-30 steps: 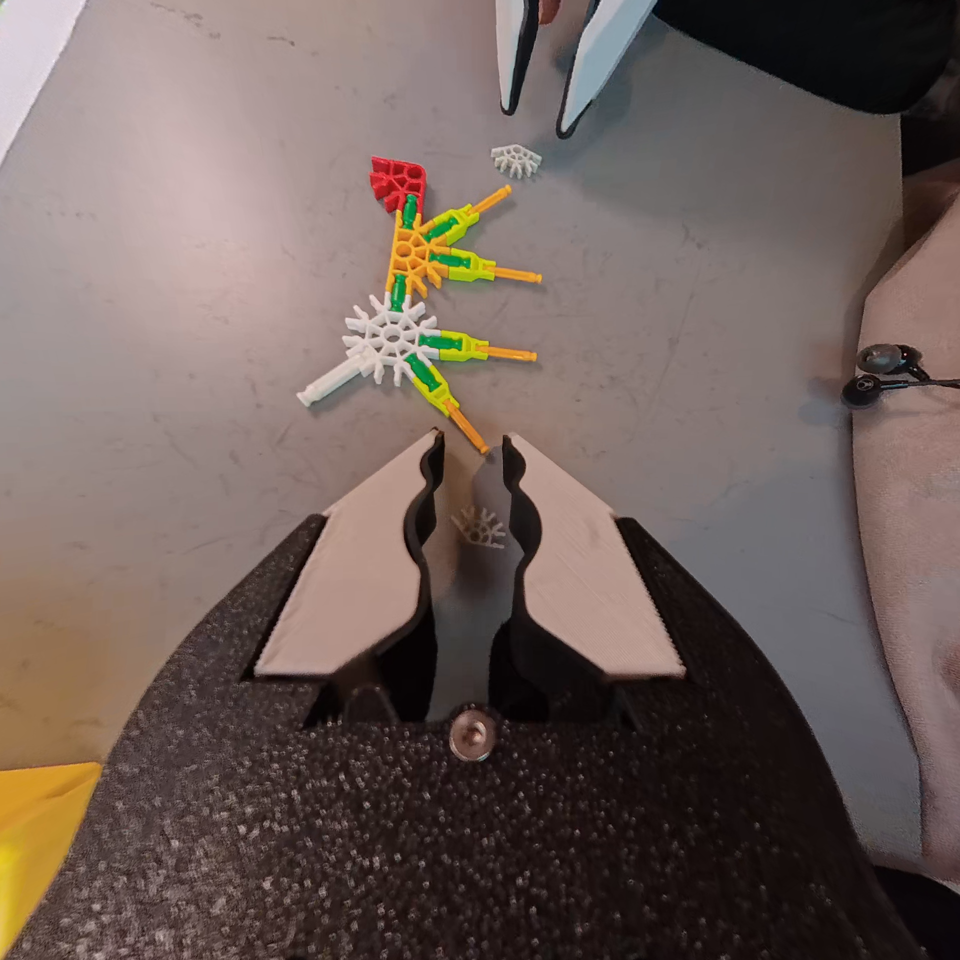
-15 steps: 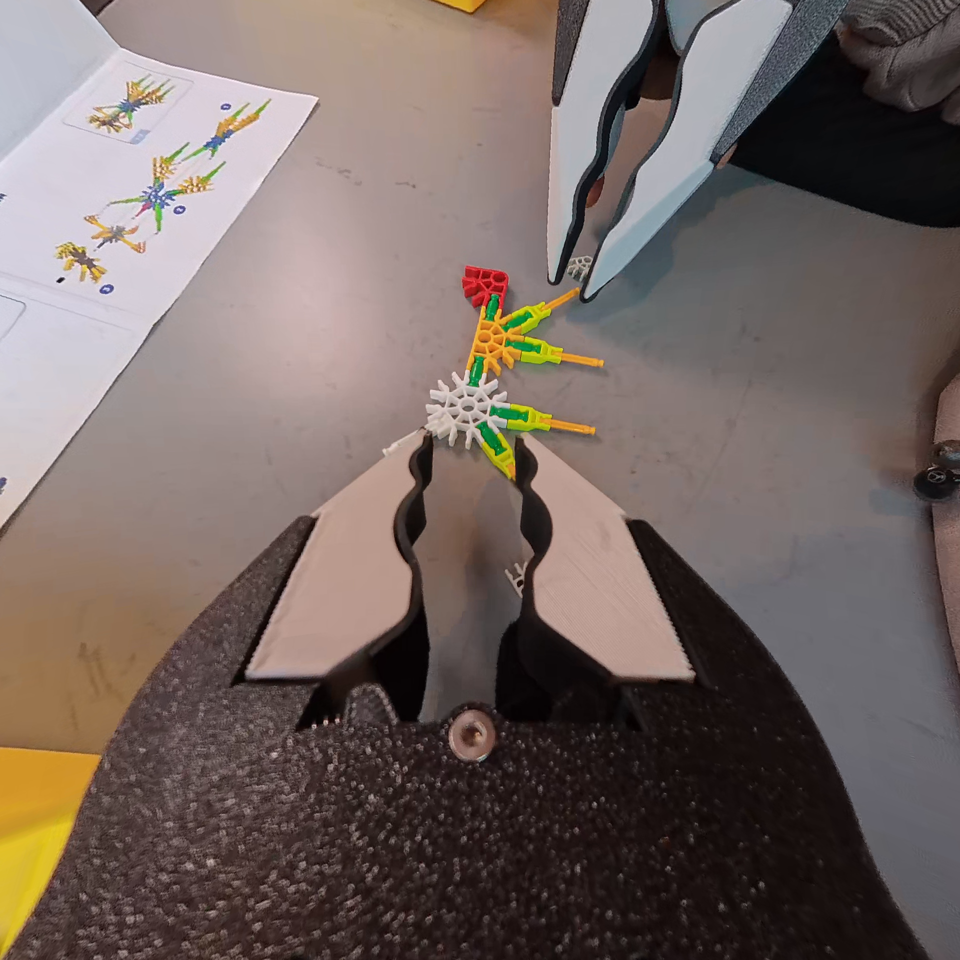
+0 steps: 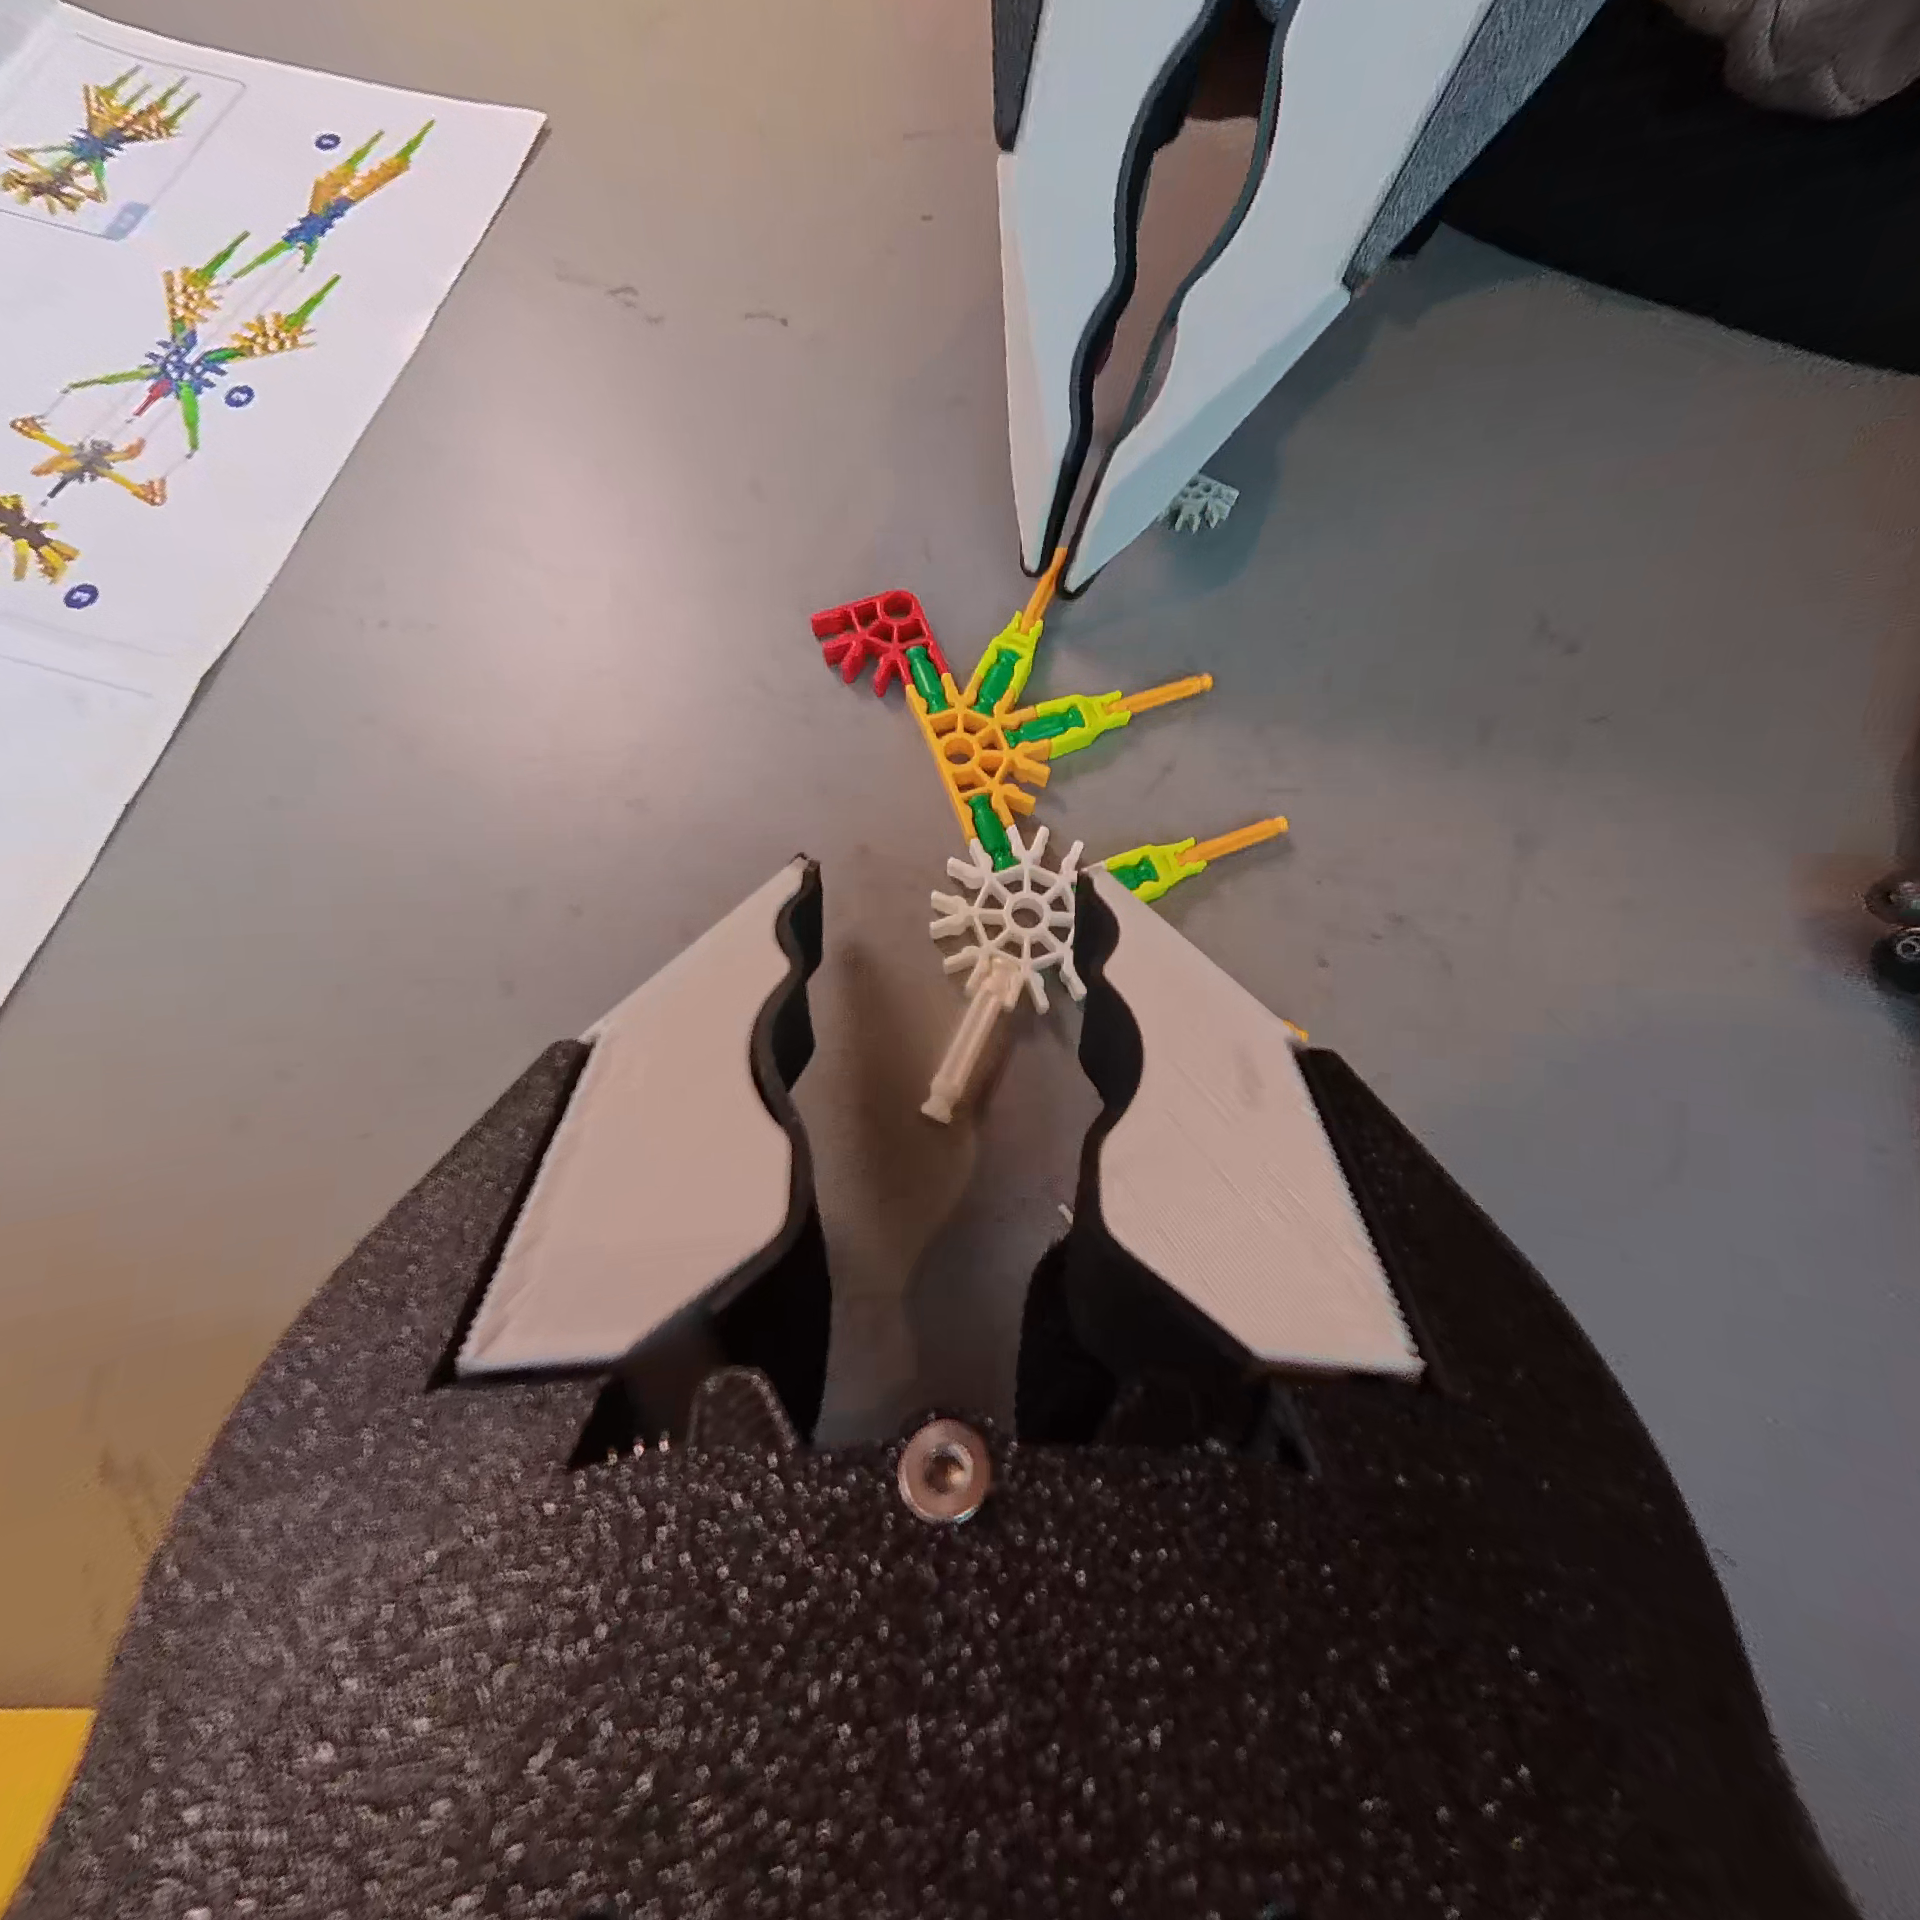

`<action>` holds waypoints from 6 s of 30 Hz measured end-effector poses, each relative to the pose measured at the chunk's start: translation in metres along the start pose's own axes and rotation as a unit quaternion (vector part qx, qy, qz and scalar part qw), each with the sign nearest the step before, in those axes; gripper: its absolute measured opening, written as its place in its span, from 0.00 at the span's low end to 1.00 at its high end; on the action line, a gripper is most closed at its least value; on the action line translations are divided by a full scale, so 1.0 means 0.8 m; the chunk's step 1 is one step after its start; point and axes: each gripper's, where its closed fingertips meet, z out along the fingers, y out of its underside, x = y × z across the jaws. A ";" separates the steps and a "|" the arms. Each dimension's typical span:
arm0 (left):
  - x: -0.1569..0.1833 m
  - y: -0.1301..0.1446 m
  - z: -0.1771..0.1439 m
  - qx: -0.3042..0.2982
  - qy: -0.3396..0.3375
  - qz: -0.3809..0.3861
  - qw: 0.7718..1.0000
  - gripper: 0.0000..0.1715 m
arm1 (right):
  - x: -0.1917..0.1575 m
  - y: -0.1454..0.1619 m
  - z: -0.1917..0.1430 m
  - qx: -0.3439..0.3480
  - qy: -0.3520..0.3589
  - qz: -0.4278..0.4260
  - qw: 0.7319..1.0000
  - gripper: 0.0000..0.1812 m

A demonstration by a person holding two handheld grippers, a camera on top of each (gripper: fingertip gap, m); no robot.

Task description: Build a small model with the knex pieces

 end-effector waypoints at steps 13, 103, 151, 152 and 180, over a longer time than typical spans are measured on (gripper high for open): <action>0.003 -0.007 -0.007 0.031 -0.002 -0.006 0.999 0.21 | -0.008 0.050 -0.046 -0.022 -0.009 0.063 0.998 0.19; 0.024 0.006 0.000 0.005 0.092 0.073 0.993 0.07 | -0.031 0.025 -0.016 0.001 -0.049 0.001 0.999 0.11; 0.035 0.013 -0.009 -0.017 0.090 0.061 0.994 0.13 | -0.026 0.022 -0.014 0.001 -0.004 -0.028 1.000 0.02; 0.036 0.013 -0.009 -0.017 0.091 0.061 0.994 0.13 | -0.026 0.022 -0.013 0.001 -0.005 -0.027 1.000 0.02; 0.032 0.025 -0.010 -0.042 0.086 0.062 0.993 0.10 | -0.031 0.035 -0.028 -0.003 -0.032 -0.010 0.999 0.05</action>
